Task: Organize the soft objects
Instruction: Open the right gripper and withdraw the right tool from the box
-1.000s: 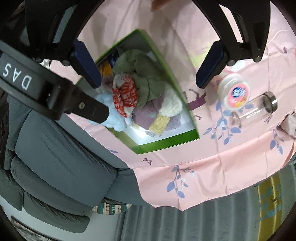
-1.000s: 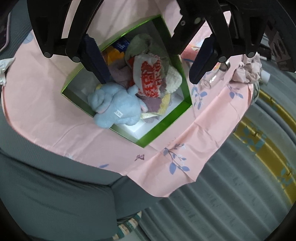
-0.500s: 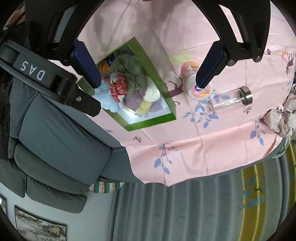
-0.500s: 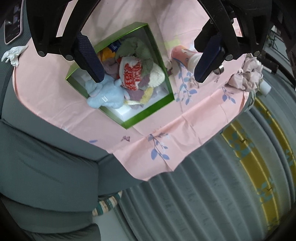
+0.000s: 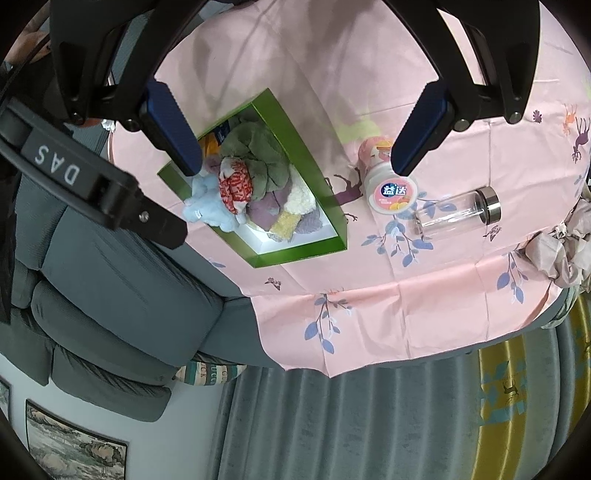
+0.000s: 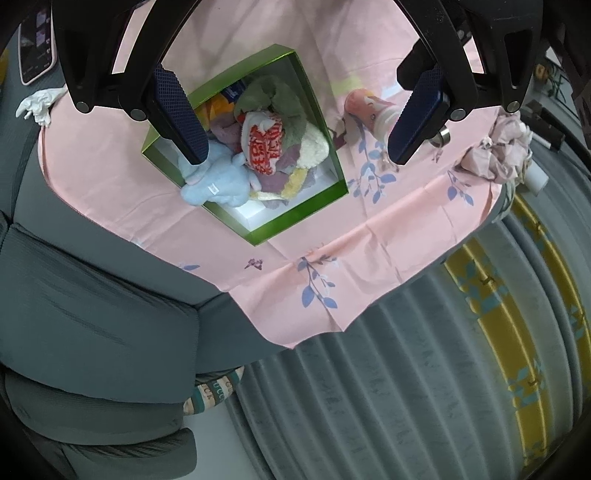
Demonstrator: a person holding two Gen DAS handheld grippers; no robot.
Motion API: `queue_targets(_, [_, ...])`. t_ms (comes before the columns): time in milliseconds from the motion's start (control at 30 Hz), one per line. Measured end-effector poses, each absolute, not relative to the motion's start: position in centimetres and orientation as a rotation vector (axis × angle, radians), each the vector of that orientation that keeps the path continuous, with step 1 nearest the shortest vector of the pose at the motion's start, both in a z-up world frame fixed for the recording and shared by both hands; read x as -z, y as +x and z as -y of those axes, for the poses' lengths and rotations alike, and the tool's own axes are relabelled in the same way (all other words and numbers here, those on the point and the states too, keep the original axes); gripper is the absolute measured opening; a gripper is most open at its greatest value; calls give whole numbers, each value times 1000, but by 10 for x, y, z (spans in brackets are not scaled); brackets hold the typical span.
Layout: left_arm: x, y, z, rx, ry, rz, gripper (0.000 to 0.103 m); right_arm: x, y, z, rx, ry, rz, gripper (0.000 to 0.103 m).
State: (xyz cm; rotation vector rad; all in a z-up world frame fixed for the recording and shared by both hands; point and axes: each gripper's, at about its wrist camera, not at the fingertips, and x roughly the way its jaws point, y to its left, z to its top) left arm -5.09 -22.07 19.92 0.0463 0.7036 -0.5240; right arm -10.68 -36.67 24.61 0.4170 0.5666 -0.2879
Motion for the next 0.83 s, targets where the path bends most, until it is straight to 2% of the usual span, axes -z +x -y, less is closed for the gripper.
queue_targets(833, [-192,-56,219,540,24,-754,102,-247,-107,365,336,368,-596,98])
